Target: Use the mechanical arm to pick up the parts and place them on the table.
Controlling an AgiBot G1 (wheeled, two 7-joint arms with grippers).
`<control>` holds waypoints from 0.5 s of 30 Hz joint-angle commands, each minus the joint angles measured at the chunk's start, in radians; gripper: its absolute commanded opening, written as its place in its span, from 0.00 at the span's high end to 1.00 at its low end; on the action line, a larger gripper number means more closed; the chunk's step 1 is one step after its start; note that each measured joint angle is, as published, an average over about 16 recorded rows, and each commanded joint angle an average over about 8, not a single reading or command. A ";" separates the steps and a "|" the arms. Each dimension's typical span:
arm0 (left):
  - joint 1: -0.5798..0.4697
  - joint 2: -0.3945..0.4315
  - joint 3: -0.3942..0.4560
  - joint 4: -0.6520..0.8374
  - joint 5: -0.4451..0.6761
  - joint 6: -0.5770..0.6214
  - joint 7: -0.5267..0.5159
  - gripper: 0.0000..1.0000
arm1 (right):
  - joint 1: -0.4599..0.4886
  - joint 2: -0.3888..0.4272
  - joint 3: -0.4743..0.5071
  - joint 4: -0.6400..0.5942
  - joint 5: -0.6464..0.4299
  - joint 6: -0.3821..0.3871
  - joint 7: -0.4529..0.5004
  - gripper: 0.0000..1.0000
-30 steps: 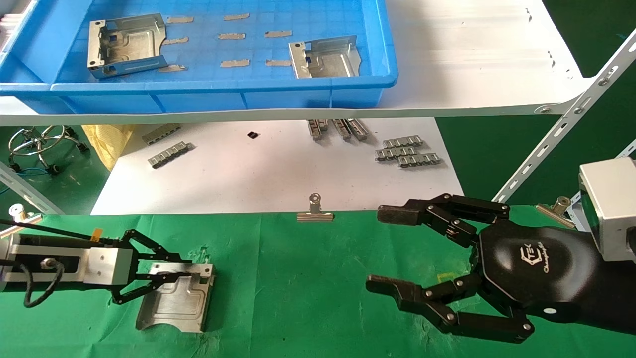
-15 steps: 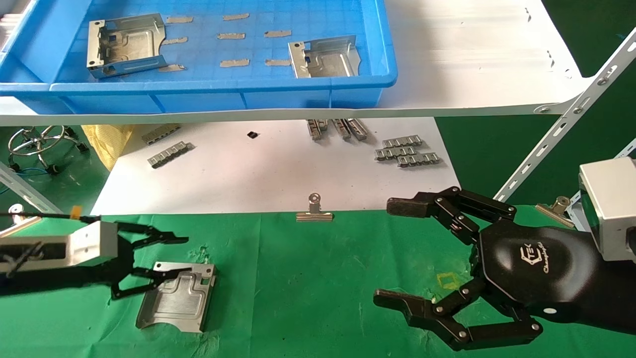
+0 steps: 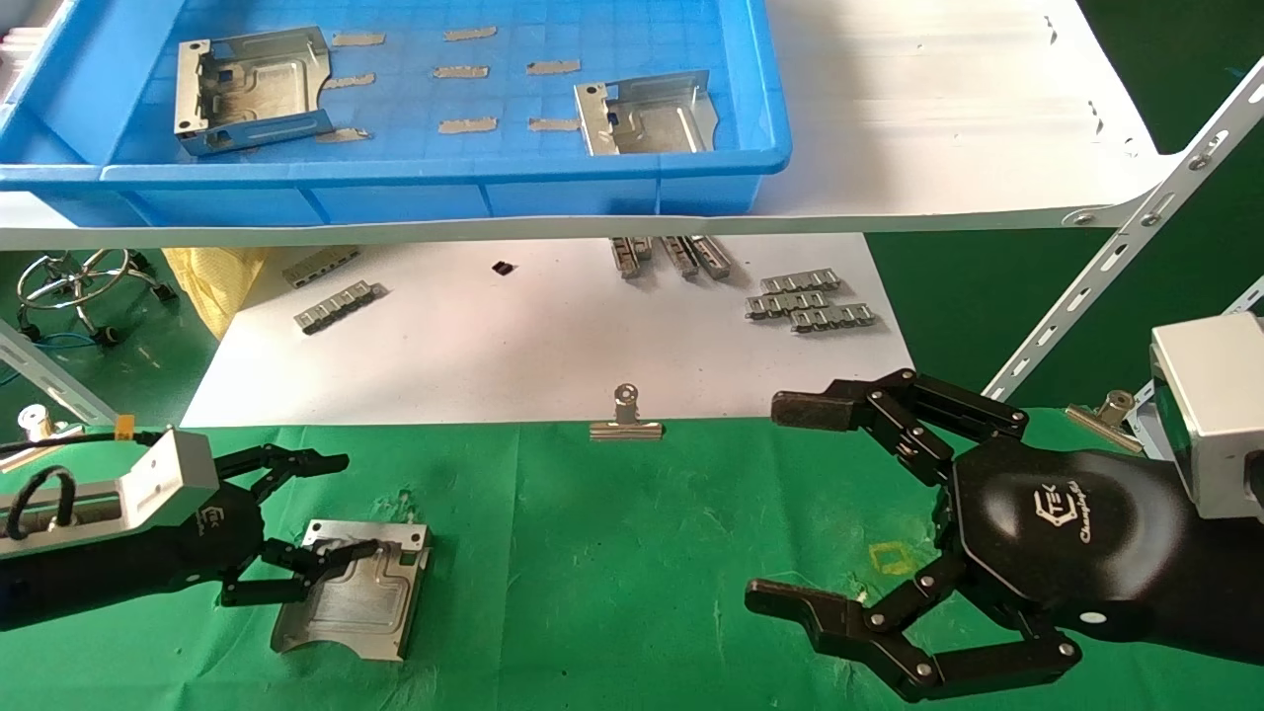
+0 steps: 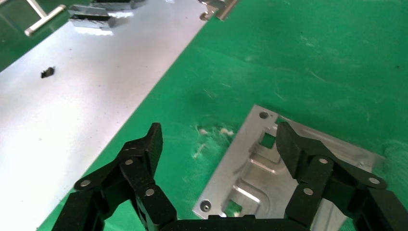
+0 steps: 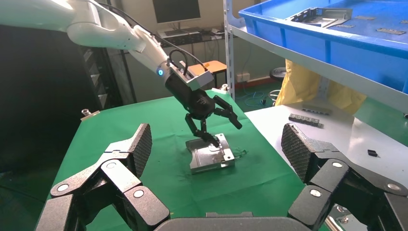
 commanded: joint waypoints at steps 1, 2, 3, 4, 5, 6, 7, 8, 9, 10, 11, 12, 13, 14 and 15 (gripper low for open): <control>-0.006 0.000 0.004 -0.006 0.005 0.000 0.006 0.00 | 0.000 0.000 0.000 0.000 0.000 0.000 0.000 0.00; -0.008 0.000 0.005 -0.008 0.008 0.000 0.008 0.00 | 0.000 0.000 0.000 0.000 0.000 0.000 0.000 0.00; -0.009 -0.001 0.006 -0.012 0.010 0.000 0.008 0.00 | 0.000 0.000 0.000 0.000 0.000 0.000 0.000 0.00; -0.010 -0.001 0.007 -0.015 0.011 0.000 0.008 0.00 | 0.000 0.000 0.000 0.000 0.000 0.000 0.000 0.00; -0.010 -0.002 0.007 -0.020 0.012 0.000 0.007 0.00 | 0.000 0.000 0.000 0.000 0.000 0.000 0.000 0.00; -0.009 -0.003 0.005 -0.027 0.012 -0.001 0.005 0.00 | 0.000 0.000 0.000 0.000 0.000 0.000 0.000 0.00; -0.007 -0.005 0.003 -0.036 0.011 -0.001 0.000 0.00 | 0.000 0.000 0.000 0.000 0.000 0.000 0.000 0.00; -0.003 -0.007 0.000 -0.048 0.009 -0.002 -0.007 0.00 | 0.000 0.000 0.000 0.000 0.000 0.000 0.000 0.00; 0.002 -0.010 -0.005 -0.061 0.005 -0.003 -0.017 0.00 | 0.000 0.000 0.000 0.000 0.000 0.000 0.000 0.00; 0.008 -0.012 -0.011 -0.077 0.002 -0.004 -0.027 0.00 | 0.000 0.000 0.000 0.000 0.000 0.000 0.000 0.00; 0.014 -0.016 -0.017 -0.094 -0.002 -0.005 -0.039 0.00 | 0.000 0.000 0.000 0.000 0.000 0.000 0.000 0.00; 0.021 -0.019 -0.023 -0.115 -0.007 -0.006 -0.052 0.00 | 0.000 0.000 0.000 0.000 0.000 0.000 0.000 0.00; 0.028 -0.023 -0.031 -0.137 -0.011 -0.007 -0.066 0.00 | 0.000 0.000 0.000 0.000 0.000 0.000 0.000 0.00; 0.036 -0.028 -0.038 -0.160 -0.016 -0.009 -0.081 0.00 | 0.000 0.000 0.000 0.000 0.000 0.000 0.000 0.00; 0.044 -0.032 -0.046 -0.183 -0.021 -0.010 -0.096 0.00 | 0.000 0.000 0.000 0.000 0.000 0.000 0.000 0.00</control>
